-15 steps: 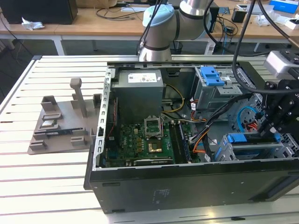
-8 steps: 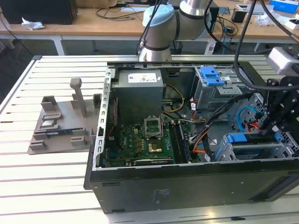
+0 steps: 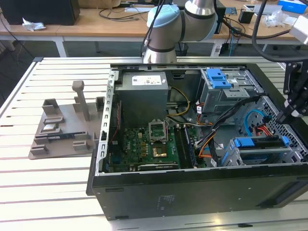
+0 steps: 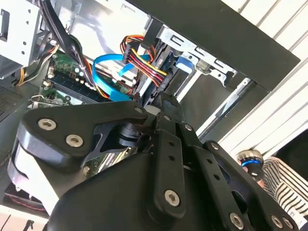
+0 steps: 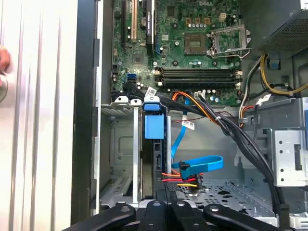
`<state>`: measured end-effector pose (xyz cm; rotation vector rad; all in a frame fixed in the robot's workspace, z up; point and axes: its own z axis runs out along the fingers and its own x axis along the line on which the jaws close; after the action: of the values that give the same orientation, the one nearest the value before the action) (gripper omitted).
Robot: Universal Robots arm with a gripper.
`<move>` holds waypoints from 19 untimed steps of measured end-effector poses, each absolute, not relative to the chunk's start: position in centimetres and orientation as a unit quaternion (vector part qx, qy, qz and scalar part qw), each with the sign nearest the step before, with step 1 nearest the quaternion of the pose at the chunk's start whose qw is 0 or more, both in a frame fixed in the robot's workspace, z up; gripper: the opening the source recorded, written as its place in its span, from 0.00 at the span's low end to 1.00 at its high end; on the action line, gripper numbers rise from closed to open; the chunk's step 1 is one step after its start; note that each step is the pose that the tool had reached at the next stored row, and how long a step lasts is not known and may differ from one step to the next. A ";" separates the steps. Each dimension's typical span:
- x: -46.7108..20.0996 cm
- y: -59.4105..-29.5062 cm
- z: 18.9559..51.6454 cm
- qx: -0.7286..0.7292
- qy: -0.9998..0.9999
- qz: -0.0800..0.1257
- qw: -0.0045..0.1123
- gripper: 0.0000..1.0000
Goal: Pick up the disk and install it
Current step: 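Insert the first disk wire, then insert the second disk wire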
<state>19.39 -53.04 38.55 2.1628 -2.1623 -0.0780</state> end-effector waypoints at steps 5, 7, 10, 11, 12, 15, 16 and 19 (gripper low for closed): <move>19.4 -53.0 38.6 0.706 -0.706 -0.025 0.041 0.11; 19.4 -53.0 38.6 0.706 -0.706 -0.025 0.041 0.17; 17.9 -51.6 38.7 0.707 -0.706 -0.029 0.037 0.30; 17.9 -51.6 38.9 0.707 -0.706 -0.029 0.036 0.30; 17.8 -51.6 38.9 0.707 -0.706 -0.030 0.035 0.30; 17.7 -51.6 38.4 0.707 -0.706 -0.031 0.034 0.30; 17.7 -51.6 38.2 0.707 -0.706 -0.031 0.034 0.30; 17.7 -51.6 37.0 0.707 -0.706 -0.031 0.034 0.30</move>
<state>17.72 -51.58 37.00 2.1740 -2.1714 -0.0961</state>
